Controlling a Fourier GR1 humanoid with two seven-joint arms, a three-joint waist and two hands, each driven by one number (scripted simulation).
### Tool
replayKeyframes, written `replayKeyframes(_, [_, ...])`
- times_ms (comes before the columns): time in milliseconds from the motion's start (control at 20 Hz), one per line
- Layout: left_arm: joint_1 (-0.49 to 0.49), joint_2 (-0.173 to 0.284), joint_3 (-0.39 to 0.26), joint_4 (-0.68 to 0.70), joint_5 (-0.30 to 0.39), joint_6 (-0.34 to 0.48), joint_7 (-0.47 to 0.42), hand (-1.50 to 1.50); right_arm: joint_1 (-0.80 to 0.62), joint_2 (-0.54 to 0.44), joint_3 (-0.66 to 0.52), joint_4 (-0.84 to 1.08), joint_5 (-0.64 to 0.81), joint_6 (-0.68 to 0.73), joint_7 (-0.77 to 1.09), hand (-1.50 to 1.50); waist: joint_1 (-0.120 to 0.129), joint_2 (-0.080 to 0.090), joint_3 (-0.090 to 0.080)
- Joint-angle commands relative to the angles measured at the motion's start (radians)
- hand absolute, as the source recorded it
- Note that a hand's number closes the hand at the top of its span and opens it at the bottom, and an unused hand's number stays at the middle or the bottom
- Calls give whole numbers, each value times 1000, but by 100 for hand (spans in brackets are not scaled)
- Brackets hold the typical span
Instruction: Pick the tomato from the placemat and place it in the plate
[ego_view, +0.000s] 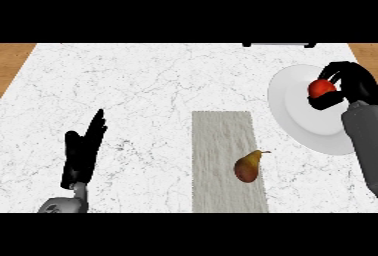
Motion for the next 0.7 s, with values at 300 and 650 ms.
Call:
replayKeyframes(300, [22, -2, -11, -78, -12, 3, 54, 0, -51, -73, -19, 288, -33, 144, -233, -150, 5, 0, 1])
replayKeyframes(650, [8, 5, 23, -6, 12, -14, 9, 0, -68, -34, -231, 191, -300, 167, -455, -150, -26, -7, 1])
